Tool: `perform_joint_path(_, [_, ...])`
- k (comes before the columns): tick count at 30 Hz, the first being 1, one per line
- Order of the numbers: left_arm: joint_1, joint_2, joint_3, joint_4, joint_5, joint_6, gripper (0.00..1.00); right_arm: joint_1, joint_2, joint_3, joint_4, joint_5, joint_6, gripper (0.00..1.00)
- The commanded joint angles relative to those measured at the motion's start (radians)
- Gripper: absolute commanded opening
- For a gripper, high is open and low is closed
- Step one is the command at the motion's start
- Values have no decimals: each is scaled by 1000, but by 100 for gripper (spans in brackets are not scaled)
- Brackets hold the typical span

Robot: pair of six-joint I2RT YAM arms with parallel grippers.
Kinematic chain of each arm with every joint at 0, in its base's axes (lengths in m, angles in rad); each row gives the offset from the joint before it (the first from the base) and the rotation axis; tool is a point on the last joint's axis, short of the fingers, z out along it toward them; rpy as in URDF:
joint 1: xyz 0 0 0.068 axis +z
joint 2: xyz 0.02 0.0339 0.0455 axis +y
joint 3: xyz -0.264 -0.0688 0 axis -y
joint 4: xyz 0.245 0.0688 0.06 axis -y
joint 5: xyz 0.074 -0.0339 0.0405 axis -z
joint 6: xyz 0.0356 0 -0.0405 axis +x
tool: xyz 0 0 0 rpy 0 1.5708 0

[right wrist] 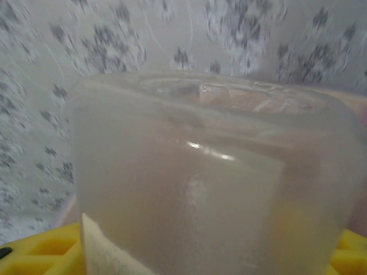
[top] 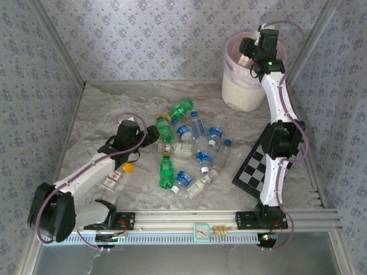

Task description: Put the plastic bottles in the bin

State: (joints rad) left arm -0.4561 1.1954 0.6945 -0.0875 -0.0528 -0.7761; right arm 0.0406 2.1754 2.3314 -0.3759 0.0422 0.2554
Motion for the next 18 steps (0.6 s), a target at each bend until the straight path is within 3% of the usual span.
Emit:
perform_joint_path(1, [4, 23, 43, -26, -2, 0, 100, -4, 28, 42, -87, -22, -18, 49])
perform_joint_path(8, [4, 36, 48, -23, 25, -6, 100, -6, 72, 75, -134, -32, -18, 55])
perform_joint_path(18, [4, 26, 41, -32, 24, -6, 100, -6, 70, 147, -156, -33, -21, 87])
